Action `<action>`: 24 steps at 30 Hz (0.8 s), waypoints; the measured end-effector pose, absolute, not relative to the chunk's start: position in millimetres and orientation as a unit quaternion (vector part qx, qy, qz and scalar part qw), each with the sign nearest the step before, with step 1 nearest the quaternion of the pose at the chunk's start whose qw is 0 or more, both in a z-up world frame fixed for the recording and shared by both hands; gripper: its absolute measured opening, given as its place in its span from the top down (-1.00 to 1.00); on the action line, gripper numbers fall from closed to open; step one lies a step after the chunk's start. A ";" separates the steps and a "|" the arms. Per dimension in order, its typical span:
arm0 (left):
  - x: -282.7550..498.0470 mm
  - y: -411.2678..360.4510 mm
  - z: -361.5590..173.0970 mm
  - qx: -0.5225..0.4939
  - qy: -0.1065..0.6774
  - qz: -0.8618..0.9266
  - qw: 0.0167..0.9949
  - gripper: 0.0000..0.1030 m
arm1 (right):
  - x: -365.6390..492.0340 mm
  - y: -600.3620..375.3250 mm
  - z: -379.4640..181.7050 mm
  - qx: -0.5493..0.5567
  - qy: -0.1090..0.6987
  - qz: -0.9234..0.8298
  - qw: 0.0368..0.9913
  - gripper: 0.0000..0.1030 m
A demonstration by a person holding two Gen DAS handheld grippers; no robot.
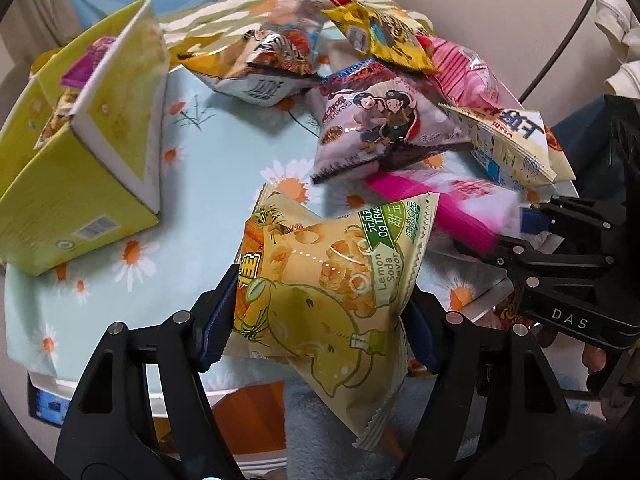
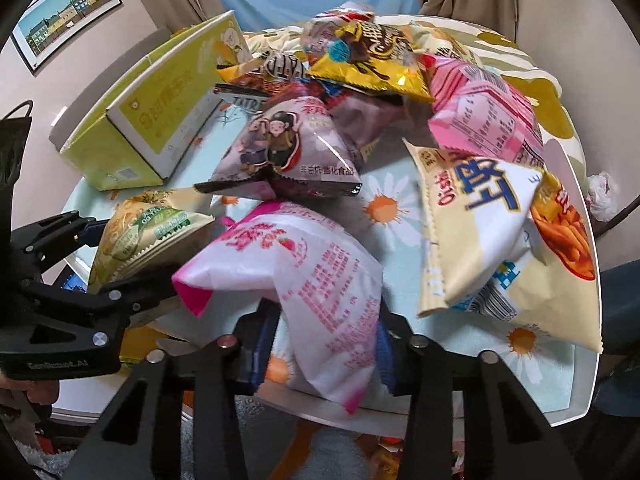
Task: Organize snacks
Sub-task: 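Carry the lemon snack bag into the box and open the left tool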
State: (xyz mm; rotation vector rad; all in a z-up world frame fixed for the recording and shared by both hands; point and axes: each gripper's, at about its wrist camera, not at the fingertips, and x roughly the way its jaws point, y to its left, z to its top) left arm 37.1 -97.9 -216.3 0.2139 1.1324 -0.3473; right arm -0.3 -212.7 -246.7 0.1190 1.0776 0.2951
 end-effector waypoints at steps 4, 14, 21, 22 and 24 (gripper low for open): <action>33.5 -90.6 -210.9 0.094 0.529 -0.154 0.829 -0.39 | -1.0 -206.3 -245.0 0.045 0.512 0.147 0.845 0.39; 23.2 -72.3 -195.7 0.073 0.518 -0.133 0.842 -0.39 | -9.5 -195.6 -236.1 0.037 0.503 0.165 0.848 0.50; 15.9 -64.5 -181.1 0.060 0.508 -0.124 0.850 -0.39 | -23.1 -198.7 -223.7 0.046 0.491 0.175 0.852 0.53; 14.3 -63.4 -176.1 0.057 0.505 -0.123 0.852 -0.39 | -24.5 -199.1 -219.2 0.045 0.488 0.176 0.854 0.53; 12.1 -61.3 -165.0 0.054 0.497 -0.120 0.858 -0.39 | -27.2 -199.1 -207.3 0.045 0.479 0.180 0.858 0.53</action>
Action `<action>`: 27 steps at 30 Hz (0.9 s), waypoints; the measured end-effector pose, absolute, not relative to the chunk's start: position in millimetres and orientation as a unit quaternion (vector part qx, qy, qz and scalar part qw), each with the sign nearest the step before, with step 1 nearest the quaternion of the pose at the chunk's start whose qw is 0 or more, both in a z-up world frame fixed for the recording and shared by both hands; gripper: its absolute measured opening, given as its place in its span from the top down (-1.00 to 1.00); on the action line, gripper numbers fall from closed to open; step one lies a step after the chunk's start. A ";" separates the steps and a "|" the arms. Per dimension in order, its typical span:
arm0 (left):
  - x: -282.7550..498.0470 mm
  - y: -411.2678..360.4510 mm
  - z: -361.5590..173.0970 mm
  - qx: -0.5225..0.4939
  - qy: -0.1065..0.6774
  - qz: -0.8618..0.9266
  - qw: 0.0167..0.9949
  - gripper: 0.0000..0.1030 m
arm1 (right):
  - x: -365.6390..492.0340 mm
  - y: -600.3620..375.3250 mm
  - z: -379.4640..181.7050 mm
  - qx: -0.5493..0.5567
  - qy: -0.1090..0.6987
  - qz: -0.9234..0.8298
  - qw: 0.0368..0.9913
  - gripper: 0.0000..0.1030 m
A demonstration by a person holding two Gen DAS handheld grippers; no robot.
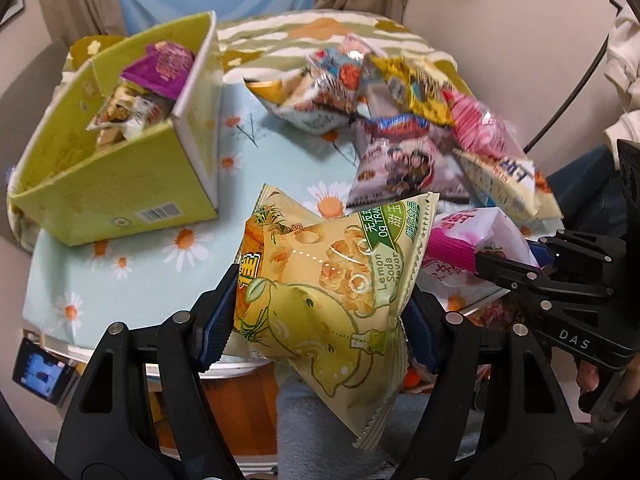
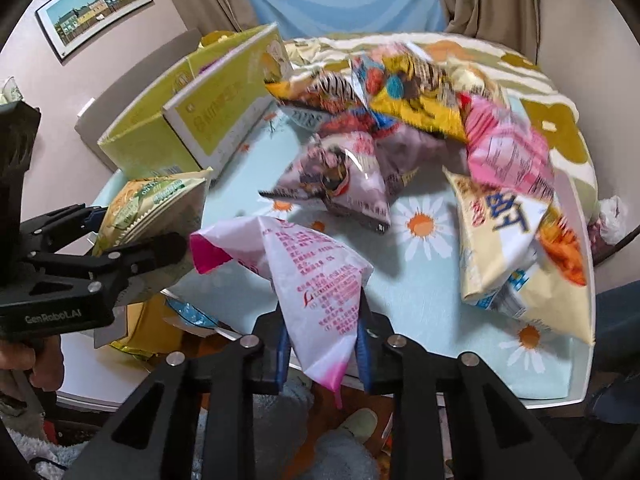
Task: Organize snacks
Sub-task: 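Carry the lemon snack bag into the box and open the left tool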
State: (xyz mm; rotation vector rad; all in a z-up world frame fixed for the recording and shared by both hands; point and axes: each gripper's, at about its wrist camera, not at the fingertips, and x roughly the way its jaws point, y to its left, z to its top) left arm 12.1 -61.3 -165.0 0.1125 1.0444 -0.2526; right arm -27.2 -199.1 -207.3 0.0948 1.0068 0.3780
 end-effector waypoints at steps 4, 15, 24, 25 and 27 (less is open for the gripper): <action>12.5 -56.6 -137.6 0.046 0.475 -0.117 0.871 -0.39 | -27.6 -197.7 -181.0 0.046 0.460 0.187 0.867 0.53; 54.7 -6.1 -60.6 0.026 0.399 -0.098 0.911 -0.39 | 17.5 -155.3 -92.8 0.032 0.386 0.210 0.898 0.53; 131.9 84.1 -51.1 0.025 0.407 -0.049 0.912 -0.39 | 98.7 -76.9 -62.0 0.039 0.371 0.226 0.900 0.53; 143.2 95.8 -55.4 0.027 0.412 -0.044 0.910 -0.40 | 106.6 -69.0 -61.5 0.040 0.370 0.226 0.900 0.53; 157.6 110.2 -63.0 0.033 0.421 -0.040 0.905 -0.40 | 125.4 -50.6 -60.8 0.043 0.373 0.225 0.899 0.53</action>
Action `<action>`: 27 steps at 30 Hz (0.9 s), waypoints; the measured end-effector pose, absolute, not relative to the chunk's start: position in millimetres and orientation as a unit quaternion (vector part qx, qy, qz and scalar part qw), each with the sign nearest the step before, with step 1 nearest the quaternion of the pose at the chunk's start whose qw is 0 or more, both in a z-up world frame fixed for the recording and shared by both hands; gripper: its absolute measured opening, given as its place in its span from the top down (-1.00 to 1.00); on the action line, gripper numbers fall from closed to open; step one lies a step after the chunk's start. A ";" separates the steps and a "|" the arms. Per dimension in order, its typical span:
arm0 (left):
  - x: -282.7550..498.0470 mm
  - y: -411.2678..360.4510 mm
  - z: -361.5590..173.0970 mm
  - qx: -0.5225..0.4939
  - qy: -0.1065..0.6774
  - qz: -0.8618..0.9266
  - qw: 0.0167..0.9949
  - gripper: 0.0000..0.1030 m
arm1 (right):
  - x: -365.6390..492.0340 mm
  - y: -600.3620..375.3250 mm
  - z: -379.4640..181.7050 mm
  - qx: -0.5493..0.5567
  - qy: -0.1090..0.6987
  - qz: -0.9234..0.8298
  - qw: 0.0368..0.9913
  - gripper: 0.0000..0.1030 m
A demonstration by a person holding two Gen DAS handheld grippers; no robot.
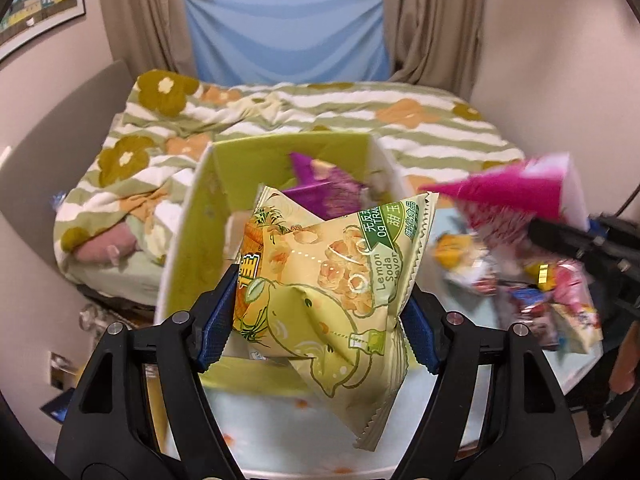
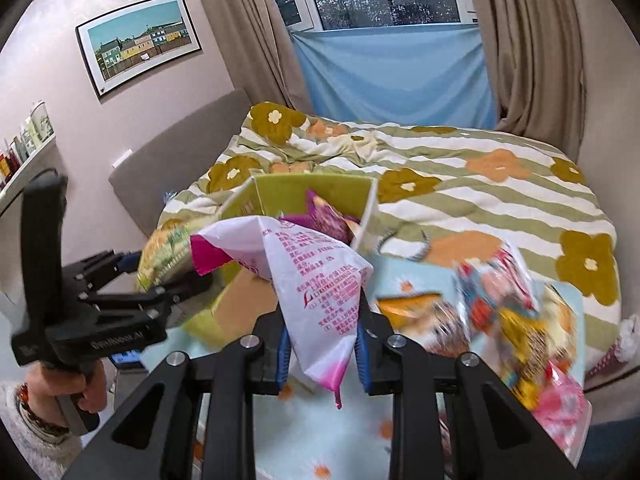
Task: Organize snacks
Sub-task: 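Carry the lemon snack bag into the box and open the left tool, then drop the pink bag into the box by opening the right tool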
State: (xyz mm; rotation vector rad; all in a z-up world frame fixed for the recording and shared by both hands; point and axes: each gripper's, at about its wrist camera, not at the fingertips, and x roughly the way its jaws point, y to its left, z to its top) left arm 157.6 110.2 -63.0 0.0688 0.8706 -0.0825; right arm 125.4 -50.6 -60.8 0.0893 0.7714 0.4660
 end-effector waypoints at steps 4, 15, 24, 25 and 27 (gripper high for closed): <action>184.7 131.5 -86.3 0.048 0.449 -0.043 0.891 -0.42 | 155.3 -21.8 -66.7 0.052 0.387 0.218 0.894 0.53; 198.1 156.5 -116.0 0.044 0.478 -0.061 0.875 -1.00 | 185.1 17.4 -95.9 0.054 0.429 0.202 0.879 0.53; 189.7 171.2 -106.2 0.029 0.472 -0.034 0.880 -1.00 | 198.7 36.6 -101.2 0.041 0.449 0.218 0.865 0.53; 189.7 172.9 -104.0 0.028 0.471 -0.028 0.881 -1.00 | 202.8 39.0 -102.1 0.041 0.452 0.221 0.863 0.53; 191.2 177.5 -101.7 0.025 0.467 -0.019 0.883 -1.00 | 211.5 43.8 -104.8 0.039 0.458 0.225 0.859 0.53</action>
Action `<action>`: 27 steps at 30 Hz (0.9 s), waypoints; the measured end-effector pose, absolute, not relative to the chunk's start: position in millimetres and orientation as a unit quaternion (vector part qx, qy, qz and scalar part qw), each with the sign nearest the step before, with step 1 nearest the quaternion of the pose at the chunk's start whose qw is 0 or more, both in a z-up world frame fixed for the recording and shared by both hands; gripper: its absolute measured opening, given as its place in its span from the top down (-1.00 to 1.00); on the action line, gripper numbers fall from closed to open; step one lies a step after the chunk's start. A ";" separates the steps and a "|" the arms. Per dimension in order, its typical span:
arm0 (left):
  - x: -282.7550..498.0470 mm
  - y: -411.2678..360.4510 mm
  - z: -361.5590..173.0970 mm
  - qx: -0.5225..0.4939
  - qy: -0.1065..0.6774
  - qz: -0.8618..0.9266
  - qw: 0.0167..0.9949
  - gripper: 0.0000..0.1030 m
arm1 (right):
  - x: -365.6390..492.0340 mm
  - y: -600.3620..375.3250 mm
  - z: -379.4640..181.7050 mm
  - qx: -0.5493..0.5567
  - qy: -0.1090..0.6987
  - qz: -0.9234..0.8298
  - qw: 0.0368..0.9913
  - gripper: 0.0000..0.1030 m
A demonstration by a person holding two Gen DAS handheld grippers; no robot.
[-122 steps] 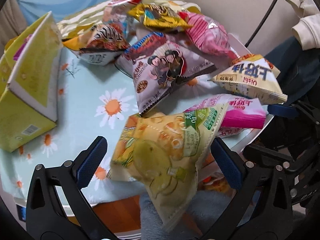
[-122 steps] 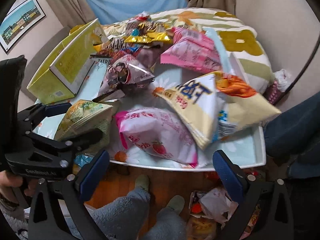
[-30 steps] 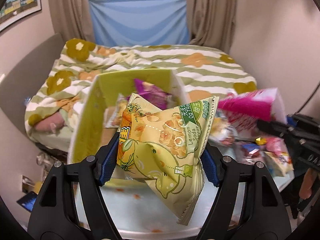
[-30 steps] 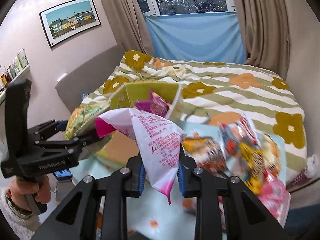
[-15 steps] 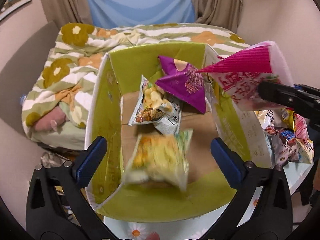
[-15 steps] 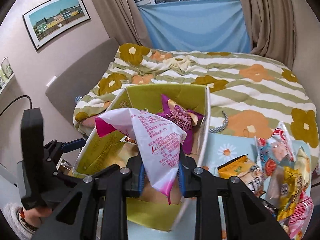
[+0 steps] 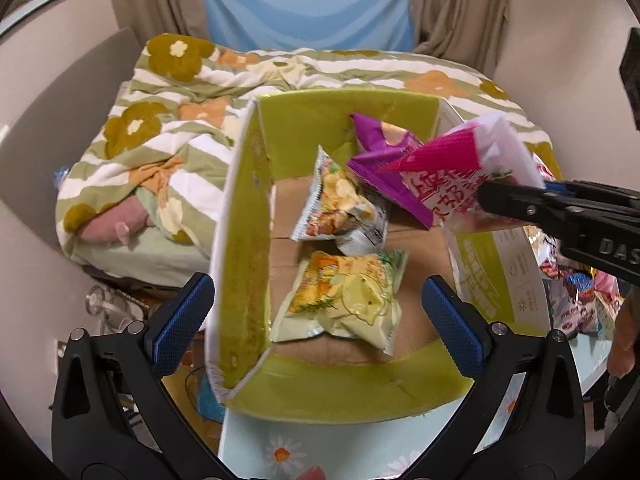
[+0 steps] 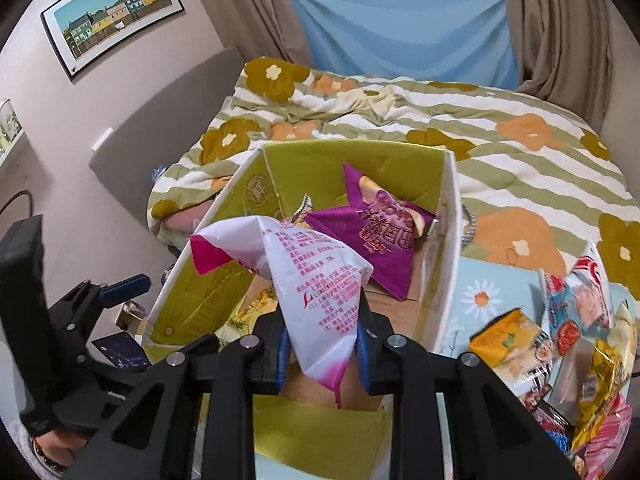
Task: Organize snacks
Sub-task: 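Drop the pink bag into the box by opening the right tool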
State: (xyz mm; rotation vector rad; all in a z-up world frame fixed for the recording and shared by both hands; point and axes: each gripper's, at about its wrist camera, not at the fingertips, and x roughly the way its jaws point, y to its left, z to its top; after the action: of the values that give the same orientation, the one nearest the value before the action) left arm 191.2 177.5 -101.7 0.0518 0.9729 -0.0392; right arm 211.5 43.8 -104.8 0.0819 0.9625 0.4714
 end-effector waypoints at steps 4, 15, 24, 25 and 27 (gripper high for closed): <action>194.5 183.1 -103.5 0.020 0.470 -0.001 0.882 -1.00 | 225.6 51.3 -116.2 0.029 0.475 0.224 0.850 0.52; 195.9 184.0 -120.9 0.008 0.491 0.011 0.871 -1.00 | 228.0 42.8 -128.2 0.049 0.467 0.231 0.852 -0.99; 184.8 178.8 -93.9 0.009 0.464 0.015 0.886 -1.00 | 211.4 35.4 -103.1 0.038 0.443 0.227 0.867 -0.99; 182.9 178.4 -88.6 0.010 0.459 0.014 0.888 -1.00 | 207.5 34.6 -97.3 0.035 0.436 0.225 0.871 -0.99; 178.2 175.8 -77.3 0.013 0.448 0.013 0.894 -1.00 | 200.3 31.9 -86.8 0.032 0.423 0.221 0.878 -0.99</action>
State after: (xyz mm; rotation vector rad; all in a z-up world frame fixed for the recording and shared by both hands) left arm 178.2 175.8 -77.3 0.0260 0.9300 0.0272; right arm 200.3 31.9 -86.8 0.0669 0.8819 0.4613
